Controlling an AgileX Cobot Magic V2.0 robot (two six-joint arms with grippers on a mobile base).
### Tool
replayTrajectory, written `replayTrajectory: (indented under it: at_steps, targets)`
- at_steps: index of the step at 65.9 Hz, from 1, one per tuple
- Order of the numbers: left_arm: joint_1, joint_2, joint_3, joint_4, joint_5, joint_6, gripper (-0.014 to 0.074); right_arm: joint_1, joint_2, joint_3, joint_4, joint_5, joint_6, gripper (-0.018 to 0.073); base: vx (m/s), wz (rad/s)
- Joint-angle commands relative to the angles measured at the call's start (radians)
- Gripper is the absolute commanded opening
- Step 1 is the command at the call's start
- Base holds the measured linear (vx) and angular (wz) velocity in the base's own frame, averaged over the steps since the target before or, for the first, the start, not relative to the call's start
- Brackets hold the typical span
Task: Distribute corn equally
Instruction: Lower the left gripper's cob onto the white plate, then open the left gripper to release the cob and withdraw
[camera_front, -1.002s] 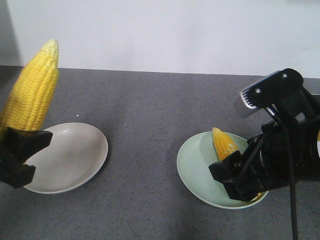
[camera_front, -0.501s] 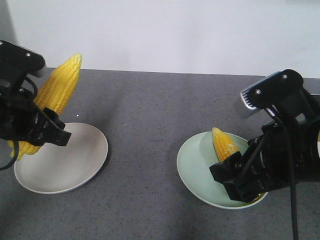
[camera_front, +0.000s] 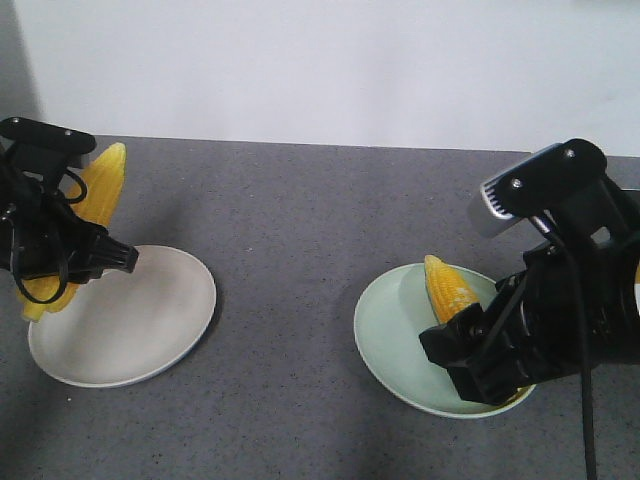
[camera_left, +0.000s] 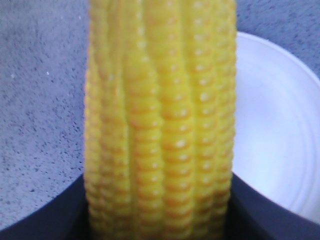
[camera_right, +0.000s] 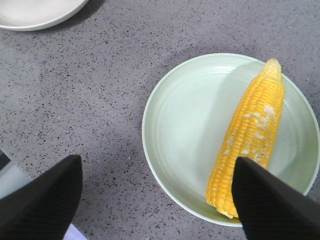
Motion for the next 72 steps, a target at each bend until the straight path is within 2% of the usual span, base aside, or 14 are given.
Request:
replayTrajectory:
  at_steps: [1, 16, 49, 58, 72]
  targets:
    - [0.009, -0.007, -0.032, -0.042, -0.035, -0.012, 0.0299, -0.001, -0.015, -0.024, -0.004, -0.048, -0.007, 0.0582, 0.0, 0.0]
    - [0.015, 0.036, -0.031, -0.121, -0.033, 0.015, 0.0299, -0.001, -0.015, -0.024, -0.004, -0.048, -0.007, 0.0582, 0.0, 0.0]
    - [0.015, 0.174, -0.031, -0.123, -0.045, 0.005, 0.0306, -0.001, -0.015, -0.024, -0.004, -0.047, -0.007, 0.0582, 0.0, 0.0]
    - [0.015, 0.192, -0.031, -0.123, -0.041, 0.005, 0.0356, -0.001, -0.015, -0.024, -0.004, -0.048, -0.007, 0.0582, 0.0, 0.0]
    - [0.015, 0.197, -0.031, -0.123, -0.023, 0.005, 0.0489, -0.001, -0.015, -0.024, -0.004, -0.047, -0.007, 0.0582, 0.0, 0.0]
